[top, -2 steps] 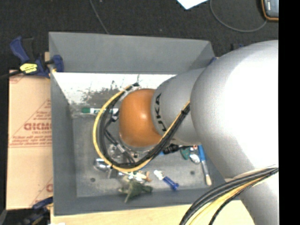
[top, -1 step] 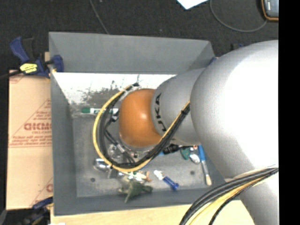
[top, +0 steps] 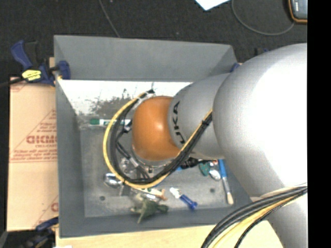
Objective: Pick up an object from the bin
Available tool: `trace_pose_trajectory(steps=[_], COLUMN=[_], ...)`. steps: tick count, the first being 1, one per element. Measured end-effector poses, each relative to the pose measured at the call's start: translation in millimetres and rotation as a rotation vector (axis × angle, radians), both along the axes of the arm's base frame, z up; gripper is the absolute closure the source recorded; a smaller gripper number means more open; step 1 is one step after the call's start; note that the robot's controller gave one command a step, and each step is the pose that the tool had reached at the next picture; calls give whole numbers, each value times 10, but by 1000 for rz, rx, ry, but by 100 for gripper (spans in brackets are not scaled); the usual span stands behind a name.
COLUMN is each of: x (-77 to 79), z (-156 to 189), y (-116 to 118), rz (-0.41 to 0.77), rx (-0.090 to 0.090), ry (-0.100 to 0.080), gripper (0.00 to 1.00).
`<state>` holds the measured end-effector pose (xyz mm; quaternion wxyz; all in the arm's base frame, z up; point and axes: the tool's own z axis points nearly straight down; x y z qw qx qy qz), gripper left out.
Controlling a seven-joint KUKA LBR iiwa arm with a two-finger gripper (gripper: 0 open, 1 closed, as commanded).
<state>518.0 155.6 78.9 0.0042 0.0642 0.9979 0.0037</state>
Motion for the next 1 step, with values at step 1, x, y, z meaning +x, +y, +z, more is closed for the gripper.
trace_pose_trajectory(steps=[1], x=[8], z=[103], y=[1], rz=[-1], rx=[1], ry=[-2], gripper=[100])
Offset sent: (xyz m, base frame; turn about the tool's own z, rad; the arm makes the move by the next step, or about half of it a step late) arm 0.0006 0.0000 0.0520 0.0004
